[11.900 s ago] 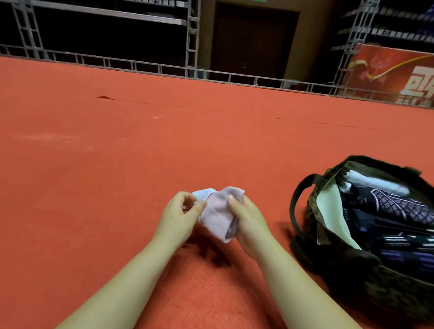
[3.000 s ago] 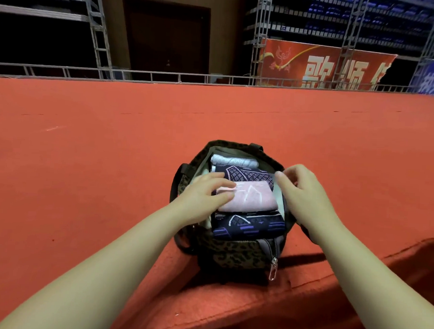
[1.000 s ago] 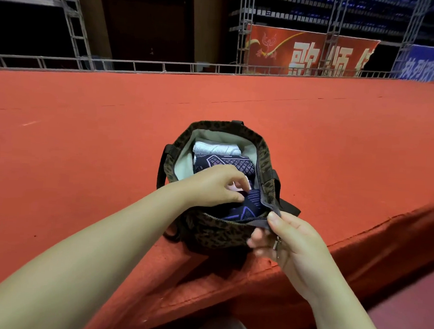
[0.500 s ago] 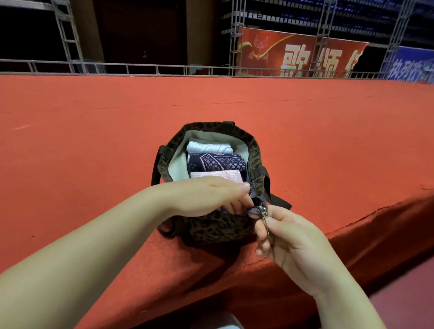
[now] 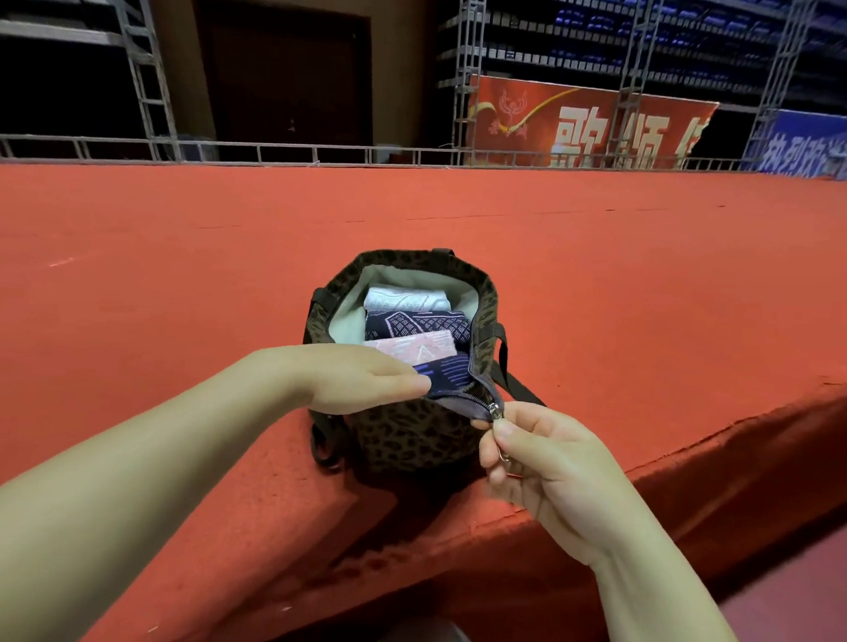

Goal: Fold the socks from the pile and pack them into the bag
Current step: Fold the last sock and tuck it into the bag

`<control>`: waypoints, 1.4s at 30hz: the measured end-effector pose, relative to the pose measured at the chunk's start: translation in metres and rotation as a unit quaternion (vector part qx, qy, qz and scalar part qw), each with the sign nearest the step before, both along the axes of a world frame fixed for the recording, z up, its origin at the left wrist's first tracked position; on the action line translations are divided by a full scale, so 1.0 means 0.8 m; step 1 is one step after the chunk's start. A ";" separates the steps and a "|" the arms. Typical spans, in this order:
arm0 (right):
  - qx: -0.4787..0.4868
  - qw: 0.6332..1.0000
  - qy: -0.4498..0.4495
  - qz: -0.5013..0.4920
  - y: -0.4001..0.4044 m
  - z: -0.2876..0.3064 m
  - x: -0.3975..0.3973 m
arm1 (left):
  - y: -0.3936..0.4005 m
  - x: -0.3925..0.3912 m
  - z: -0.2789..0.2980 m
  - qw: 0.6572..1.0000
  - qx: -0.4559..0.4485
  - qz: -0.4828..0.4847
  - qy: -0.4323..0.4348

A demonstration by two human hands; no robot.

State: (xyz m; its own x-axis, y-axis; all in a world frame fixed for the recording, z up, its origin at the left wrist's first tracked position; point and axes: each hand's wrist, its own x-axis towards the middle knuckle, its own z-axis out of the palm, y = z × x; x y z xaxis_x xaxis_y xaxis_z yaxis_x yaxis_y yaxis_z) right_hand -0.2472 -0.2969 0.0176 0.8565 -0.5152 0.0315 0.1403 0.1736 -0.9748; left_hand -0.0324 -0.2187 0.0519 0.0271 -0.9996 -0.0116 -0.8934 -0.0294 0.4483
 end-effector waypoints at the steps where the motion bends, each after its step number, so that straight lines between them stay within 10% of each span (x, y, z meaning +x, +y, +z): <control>1: 0.000 1.000 0.003 -0.006 0.001 0.002 0.001 | 0.001 0.002 0.001 1.000 -0.012 0.007 -0.003; 7: -0.020 0.999 0.047 -0.009 -0.002 0.001 0.007 | 0.015 -0.043 0.011 0.980 -0.174 -0.056 0.075; 26: -0.110 0.992 0.007 -0.059 0.016 -0.007 0.026 | -0.003 -0.068 -0.013 0.940 -0.272 0.016 0.207; 35: -0.154 0.985 0.034 -0.069 0.013 -0.011 0.015 | -0.048 -0.014 0.027 0.984 -0.136 0.100 0.055; 42: -0.164 0.952 0.237 0.101 -0.007 -0.010 0.017 | -0.055 0.022 0.006 0.995 0.028 0.097 0.002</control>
